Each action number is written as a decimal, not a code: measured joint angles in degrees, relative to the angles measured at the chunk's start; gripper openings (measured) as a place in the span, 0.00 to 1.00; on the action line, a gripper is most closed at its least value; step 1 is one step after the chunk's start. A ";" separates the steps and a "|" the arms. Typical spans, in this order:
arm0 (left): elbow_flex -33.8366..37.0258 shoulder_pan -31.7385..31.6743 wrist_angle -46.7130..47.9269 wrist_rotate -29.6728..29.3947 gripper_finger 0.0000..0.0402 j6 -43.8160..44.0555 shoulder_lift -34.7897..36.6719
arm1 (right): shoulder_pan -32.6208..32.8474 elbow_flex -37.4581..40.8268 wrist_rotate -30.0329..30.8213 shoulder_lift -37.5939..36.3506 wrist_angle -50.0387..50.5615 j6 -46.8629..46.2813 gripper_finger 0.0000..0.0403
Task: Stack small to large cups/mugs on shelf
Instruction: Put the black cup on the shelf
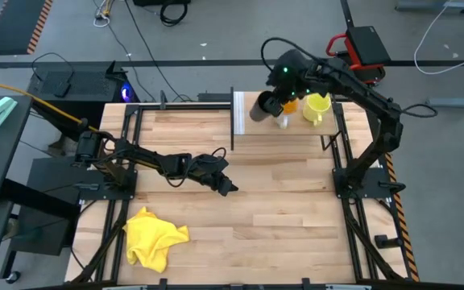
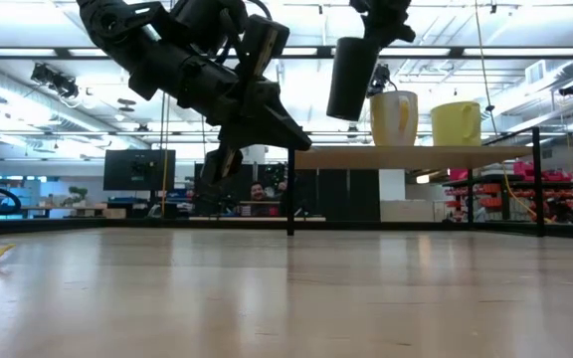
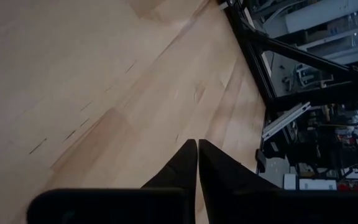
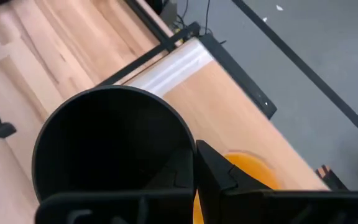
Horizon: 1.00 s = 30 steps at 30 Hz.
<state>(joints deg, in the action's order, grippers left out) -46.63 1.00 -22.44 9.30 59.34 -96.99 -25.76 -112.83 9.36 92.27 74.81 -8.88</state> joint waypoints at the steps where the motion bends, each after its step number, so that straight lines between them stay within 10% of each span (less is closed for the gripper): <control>1: 0.00 -0.11 0.00 0.01 0.06 0.03 0.00 | -0.88 0.02 -0.96 0.13 -0.46 0.70 0.01; 30: 0.00 -2.72 -0.17 -0.02 0.03 -0.01 0.00 | -6.34 -17.05 -4.35 17.38 7.42 12.90 0.01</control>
<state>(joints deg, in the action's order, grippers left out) -46.63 -1.72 -22.60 9.28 59.33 -96.99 -32.09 -129.88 5.02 109.65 82.24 4.02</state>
